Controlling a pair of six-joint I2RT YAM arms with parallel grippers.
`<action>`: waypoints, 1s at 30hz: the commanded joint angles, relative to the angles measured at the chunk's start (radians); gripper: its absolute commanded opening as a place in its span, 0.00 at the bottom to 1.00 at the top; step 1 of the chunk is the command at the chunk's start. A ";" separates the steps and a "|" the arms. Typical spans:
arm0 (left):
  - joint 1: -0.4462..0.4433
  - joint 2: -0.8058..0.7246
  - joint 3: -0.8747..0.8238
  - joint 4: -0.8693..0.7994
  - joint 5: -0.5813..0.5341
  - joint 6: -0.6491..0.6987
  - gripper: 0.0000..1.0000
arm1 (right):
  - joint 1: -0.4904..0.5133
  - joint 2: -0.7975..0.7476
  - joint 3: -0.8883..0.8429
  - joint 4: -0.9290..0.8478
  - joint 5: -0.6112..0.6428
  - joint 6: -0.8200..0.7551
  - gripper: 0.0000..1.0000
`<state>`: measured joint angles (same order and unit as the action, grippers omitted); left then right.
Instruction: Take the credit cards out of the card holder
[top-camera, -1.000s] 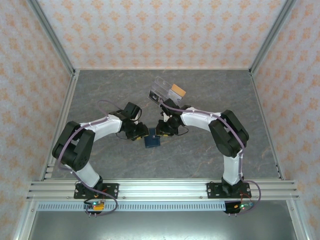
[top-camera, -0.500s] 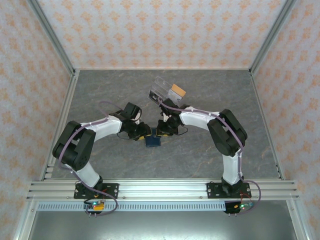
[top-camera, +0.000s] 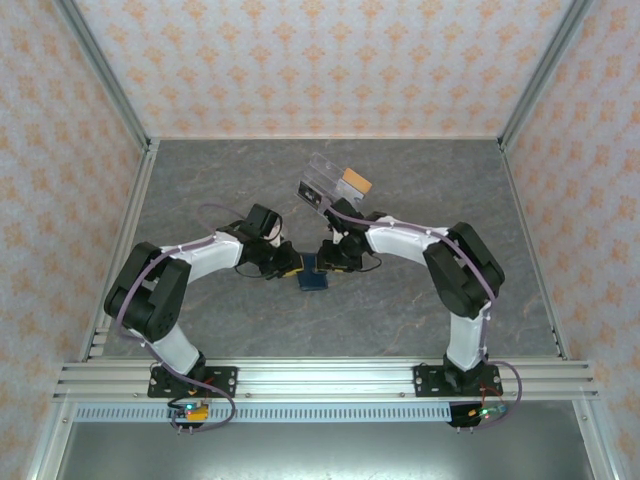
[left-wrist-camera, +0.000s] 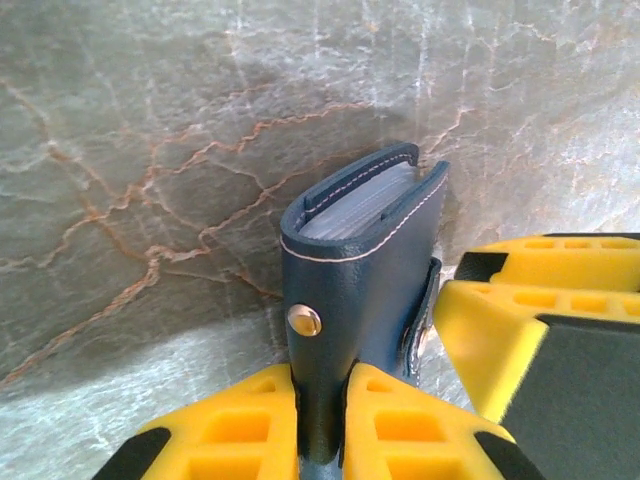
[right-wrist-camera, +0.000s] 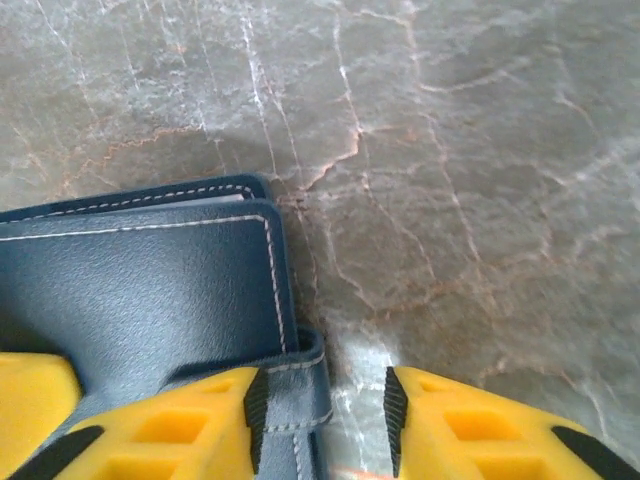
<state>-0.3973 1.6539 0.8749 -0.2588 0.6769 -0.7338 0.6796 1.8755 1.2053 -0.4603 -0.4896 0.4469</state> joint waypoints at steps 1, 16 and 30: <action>-0.001 -0.027 -0.007 0.013 0.003 0.001 0.03 | -0.005 -0.091 -0.032 0.051 0.021 0.021 0.47; -0.001 -0.031 0.007 0.003 0.001 -0.005 0.00 | 0.027 -0.011 0.068 -0.020 -0.044 0.006 0.47; -0.003 -0.020 0.013 0.005 0.007 -0.009 0.00 | 0.043 0.067 0.087 -0.080 -0.035 -0.032 0.45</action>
<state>-0.3973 1.6424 0.8749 -0.2497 0.6838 -0.7361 0.7181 1.9141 1.2739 -0.4831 -0.5316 0.4362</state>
